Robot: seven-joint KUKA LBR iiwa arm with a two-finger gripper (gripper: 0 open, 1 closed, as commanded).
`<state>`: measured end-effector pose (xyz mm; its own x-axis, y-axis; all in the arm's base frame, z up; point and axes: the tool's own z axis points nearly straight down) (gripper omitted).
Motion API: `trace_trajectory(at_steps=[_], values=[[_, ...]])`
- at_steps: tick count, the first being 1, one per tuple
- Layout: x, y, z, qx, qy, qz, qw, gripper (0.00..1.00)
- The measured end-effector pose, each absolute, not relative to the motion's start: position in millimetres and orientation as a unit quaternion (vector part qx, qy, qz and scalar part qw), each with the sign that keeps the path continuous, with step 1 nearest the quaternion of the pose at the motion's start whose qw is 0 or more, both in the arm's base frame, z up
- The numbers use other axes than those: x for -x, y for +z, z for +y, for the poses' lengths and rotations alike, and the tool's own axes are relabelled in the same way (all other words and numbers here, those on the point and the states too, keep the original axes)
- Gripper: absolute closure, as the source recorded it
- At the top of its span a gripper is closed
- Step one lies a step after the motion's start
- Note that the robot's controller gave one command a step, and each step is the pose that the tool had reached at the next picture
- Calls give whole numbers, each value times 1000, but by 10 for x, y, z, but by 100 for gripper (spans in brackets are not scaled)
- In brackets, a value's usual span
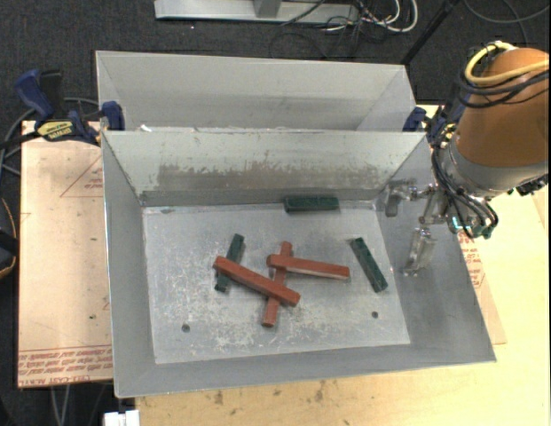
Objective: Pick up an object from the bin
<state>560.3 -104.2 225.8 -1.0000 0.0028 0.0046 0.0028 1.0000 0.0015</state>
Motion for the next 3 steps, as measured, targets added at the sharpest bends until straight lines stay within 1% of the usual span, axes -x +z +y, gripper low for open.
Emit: trace_trajectory(at_steps=[1, 2, 3], values=[[-5564, 1269, -666, -14, -2, -1000, 4, 0], [-5478, 765, -118, -35, -2, -999, 3, 0], [-5495, 797, -157, -32, -1, -999, 0, 100]])
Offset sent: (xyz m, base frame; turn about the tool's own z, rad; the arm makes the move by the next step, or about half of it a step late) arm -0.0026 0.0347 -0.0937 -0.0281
